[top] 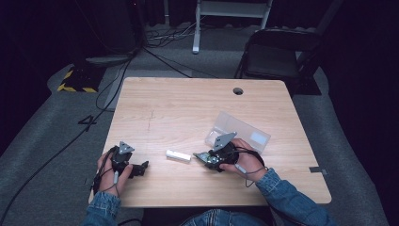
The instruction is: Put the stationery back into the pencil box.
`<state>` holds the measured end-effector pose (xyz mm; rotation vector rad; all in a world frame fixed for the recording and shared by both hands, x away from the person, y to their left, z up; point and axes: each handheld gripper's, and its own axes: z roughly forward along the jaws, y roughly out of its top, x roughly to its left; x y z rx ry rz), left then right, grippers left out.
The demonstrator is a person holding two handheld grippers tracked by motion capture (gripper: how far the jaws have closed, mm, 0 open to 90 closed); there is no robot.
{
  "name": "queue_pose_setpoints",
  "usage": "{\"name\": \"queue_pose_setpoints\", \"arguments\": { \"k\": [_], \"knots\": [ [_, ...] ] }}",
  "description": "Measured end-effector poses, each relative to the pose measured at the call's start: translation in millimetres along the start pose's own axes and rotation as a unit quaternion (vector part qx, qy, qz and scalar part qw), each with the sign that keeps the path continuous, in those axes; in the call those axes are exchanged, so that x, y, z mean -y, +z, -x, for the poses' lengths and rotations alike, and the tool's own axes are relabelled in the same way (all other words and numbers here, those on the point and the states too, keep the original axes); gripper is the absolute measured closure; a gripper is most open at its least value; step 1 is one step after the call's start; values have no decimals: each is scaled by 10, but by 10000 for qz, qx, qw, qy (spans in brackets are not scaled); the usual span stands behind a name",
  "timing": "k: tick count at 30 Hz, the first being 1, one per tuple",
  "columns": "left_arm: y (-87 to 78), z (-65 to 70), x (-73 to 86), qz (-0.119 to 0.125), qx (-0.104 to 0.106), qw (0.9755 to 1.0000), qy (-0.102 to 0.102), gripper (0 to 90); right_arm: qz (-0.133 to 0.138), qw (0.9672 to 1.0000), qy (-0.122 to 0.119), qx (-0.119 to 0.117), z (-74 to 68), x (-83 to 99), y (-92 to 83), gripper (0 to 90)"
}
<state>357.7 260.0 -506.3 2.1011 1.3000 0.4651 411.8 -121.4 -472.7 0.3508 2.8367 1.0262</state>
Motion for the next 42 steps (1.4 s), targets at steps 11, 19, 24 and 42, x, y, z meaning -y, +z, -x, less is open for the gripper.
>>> {"name": "queue_pose_setpoints", "arguments": {
  "k": [11, 19, 24, 42],
  "knots": [
    [4, 1, -3, 10, 7, 10000, -23, 0, 201, 9998, -46, -21, 7, -9, -251, 430],
    [7, -3, -6, 14, 8, 10000, 1, 0, 329, 9994, 11, 52, 23, 34, -447, 430],
    [15, -9, -15, 13, 10, 10000, 12, 0, 408, 9991, 44, 112, 45, 72, -570, 430],
    [41, -14, -44, 15, 23, 10000, 2, 0, 444, 9984, 175, 289, 141, 260, -867, 430]
  ]
}}
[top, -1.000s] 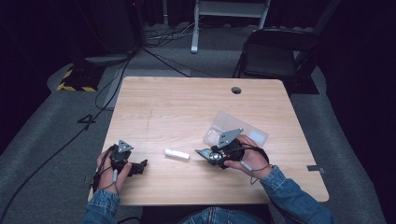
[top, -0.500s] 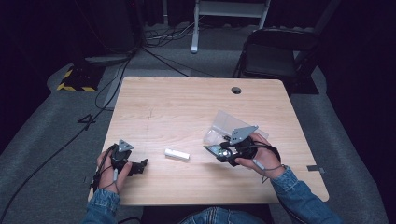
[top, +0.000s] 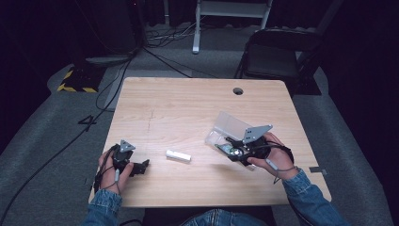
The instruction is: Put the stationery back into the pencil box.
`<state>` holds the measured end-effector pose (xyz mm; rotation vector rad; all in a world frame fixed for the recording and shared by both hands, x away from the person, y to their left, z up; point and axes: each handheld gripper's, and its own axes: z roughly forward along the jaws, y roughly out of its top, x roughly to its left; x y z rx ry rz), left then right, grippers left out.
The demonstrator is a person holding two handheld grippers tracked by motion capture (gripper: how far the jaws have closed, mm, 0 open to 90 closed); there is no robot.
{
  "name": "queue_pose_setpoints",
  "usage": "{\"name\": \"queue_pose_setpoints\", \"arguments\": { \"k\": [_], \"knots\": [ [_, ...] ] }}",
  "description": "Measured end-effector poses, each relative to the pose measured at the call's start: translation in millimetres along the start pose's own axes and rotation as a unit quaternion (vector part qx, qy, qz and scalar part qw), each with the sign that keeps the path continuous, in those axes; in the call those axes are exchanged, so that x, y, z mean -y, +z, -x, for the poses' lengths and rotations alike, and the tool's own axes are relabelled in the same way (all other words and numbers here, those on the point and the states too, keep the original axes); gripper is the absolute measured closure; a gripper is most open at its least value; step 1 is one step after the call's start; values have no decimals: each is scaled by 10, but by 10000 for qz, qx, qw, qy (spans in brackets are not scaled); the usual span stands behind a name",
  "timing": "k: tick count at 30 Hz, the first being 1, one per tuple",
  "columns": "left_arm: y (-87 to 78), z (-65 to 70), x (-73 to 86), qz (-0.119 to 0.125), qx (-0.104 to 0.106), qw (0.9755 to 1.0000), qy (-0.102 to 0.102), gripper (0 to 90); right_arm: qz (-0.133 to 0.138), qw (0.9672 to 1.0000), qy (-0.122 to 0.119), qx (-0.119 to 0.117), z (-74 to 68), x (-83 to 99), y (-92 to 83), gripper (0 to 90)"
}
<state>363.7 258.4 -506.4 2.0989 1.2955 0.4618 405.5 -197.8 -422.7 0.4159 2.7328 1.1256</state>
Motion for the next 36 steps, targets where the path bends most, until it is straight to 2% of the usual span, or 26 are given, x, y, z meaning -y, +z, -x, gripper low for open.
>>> {"name": "queue_pose_setpoints", "arguments": {
  "k": [19, 28, 36],
  "knots": [
    [0, 1, 0, 2, -3, 10000, -4, 0, -178, 9992, 268, 217, 207, 264, -186, 430],
    [0, 1, 0, 1, -2, 10000, -3, 0, -314, 9987, 331, 212, 282, 358, -160, 430],
    [0, 1, 0, -1, -2, 10000, -2, 0, -542, 9975, 407, 201, 336, 436, -107, 430]
  ]
}}
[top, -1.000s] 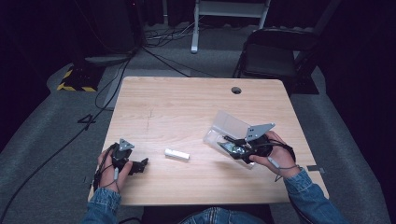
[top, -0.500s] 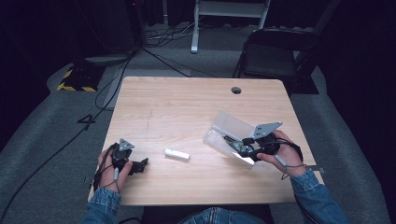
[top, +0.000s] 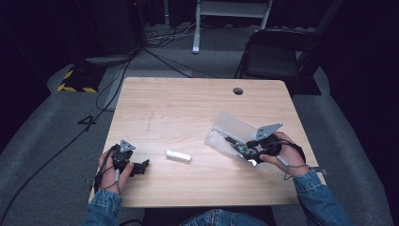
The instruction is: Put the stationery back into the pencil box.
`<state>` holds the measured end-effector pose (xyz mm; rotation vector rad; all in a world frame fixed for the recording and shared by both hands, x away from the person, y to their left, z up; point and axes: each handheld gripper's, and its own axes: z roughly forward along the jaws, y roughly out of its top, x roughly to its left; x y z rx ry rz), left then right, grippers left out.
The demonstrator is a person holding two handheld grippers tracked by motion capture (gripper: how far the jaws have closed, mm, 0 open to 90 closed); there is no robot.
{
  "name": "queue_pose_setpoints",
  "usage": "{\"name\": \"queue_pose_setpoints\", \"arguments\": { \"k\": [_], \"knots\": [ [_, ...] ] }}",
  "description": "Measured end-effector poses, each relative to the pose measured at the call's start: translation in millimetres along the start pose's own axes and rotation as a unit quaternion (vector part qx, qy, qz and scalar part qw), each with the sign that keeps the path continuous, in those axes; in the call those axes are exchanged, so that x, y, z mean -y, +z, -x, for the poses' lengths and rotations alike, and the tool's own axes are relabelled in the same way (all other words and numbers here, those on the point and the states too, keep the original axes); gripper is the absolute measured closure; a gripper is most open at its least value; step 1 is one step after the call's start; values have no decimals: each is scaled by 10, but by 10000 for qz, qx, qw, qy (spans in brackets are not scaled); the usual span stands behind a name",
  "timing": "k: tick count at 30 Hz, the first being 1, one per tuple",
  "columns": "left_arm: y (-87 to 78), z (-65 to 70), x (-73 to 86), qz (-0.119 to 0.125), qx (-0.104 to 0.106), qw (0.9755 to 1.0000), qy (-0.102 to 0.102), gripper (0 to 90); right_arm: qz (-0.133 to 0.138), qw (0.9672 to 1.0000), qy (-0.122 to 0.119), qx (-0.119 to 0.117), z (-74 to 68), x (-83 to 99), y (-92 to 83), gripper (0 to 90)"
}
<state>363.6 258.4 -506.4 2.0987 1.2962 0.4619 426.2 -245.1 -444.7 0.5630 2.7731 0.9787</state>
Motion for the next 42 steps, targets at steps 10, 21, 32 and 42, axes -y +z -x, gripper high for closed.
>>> {"name": "queue_pose_setpoints", "arguments": {
  "k": [10, 21, 32, 42],
  "knots": [
    [0, 0, 0, 1, -1, 10000, 0, 0, -187, 9998, 47, -80, 29, 43, 66, 430],
    [0, 0, 0, 1, -1, 10000, 0, 0, -338, 9992, 110, -200, 49, 79, 115, 429],
    [0, 0, 0, 0, -1, 10000, 1, 0, -439, 9985, 175, -285, 71, 107, 126, 429],
    [0, 0, 0, 1, 0, 10000, 0, 0, -491, 9982, 164, -289, 81, 121, 129, 426]
  ]
}}
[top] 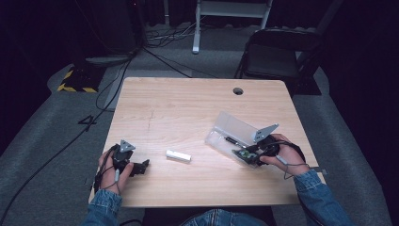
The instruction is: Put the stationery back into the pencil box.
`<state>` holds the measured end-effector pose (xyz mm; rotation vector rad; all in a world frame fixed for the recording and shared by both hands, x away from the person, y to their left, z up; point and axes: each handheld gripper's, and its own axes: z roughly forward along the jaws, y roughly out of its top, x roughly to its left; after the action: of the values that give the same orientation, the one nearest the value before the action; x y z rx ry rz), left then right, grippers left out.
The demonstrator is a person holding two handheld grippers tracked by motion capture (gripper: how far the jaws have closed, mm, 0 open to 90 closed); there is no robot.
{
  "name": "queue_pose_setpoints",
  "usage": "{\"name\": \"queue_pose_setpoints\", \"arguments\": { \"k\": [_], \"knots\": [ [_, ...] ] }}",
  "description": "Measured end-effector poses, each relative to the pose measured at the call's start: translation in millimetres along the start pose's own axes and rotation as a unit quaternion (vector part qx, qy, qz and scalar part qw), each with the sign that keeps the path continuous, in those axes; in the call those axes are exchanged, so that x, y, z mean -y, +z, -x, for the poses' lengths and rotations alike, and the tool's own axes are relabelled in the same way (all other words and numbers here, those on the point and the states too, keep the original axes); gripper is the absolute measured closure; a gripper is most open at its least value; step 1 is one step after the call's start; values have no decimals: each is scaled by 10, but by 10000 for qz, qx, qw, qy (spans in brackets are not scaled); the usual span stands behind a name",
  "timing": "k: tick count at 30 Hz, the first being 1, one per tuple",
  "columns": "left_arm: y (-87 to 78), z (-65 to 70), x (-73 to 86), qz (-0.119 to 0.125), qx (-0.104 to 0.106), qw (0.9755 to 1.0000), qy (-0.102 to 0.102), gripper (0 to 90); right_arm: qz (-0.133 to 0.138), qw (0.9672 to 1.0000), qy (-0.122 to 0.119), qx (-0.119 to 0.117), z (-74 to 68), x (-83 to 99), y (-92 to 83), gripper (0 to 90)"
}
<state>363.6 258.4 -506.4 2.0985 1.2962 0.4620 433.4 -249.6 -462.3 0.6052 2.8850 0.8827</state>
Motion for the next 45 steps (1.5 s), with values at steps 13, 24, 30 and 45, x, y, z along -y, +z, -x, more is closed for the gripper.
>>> {"name": "queue_pose_setpoints", "arguments": {
  "k": [13, 24, 30, 45],
  "knots": [
    [0, 0, 0, -1, 0, 10000, 1, 0, 31, 10000, -45, 8, 15, 8, -18, 395],
    [0, 0, 0, -2, 0, 10000, 2, 0, 282, 9996, 4, 32, -2, -19, -56, 372],
    [0, 0, 0, -1, -1, 10000, 1, 0, 508, 9986, -30, 111, -38, -81, -45, 350],
    [0, 0, 0, 0, -1, 10000, 2, 0, 567, 9983, -124, 21, -99, -280, 235, 337]
  ]
}}
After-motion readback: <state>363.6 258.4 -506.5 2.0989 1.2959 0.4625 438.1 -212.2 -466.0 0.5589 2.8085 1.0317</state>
